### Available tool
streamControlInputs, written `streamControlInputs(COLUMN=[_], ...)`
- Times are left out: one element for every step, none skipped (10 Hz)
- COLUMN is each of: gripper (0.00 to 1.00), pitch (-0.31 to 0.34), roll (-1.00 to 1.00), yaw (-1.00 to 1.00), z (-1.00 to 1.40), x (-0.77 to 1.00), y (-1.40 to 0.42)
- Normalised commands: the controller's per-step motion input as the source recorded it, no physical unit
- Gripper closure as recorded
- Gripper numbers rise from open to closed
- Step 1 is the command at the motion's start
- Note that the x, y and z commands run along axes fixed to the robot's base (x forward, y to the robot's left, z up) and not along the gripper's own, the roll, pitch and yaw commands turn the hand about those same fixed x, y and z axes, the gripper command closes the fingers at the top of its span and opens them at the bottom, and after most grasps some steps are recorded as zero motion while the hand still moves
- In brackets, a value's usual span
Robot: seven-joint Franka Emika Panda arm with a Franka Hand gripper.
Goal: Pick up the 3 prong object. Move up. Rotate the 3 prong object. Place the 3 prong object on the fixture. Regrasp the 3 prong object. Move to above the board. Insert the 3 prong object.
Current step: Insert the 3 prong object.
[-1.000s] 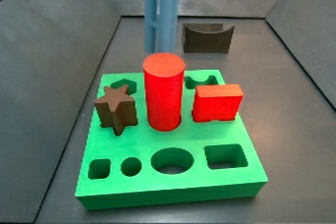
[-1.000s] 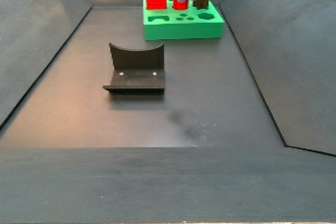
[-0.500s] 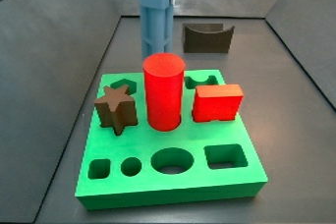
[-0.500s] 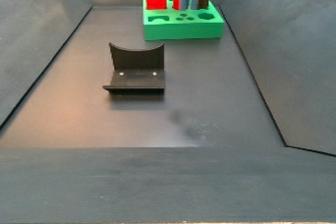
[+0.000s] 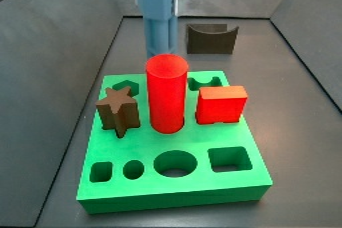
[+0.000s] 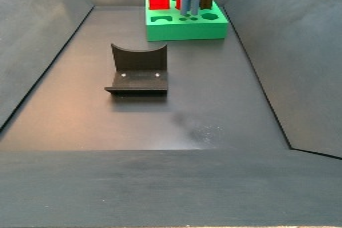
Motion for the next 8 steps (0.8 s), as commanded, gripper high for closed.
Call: streamControlInputs(gripper=[1.00,1.00,1.00,1.00,1.00,1.00,1.00,1.00], pitch=[-0.171,-0.139,-0.116,-0.116,-0.114,-0.124,-0.124,-0.061], roll=[-0.03,-0.02,-0.01,0.00,0.00,0.00,0.00,0.01], yaw=[0.00,0.00,0.00,0.00,0.10,0.16,0.12,0.03], z=[-0.17,-0.13,-0.12,-0.16,-0.24,-0.30,-0.26,-0.19], x=[0.00,0.00,0.00,0.00,0.01,0.00,0.00,-0.03], y=[-0.07,-0.01,0.00,0.00,0.00,0.00,0.00,0.00])
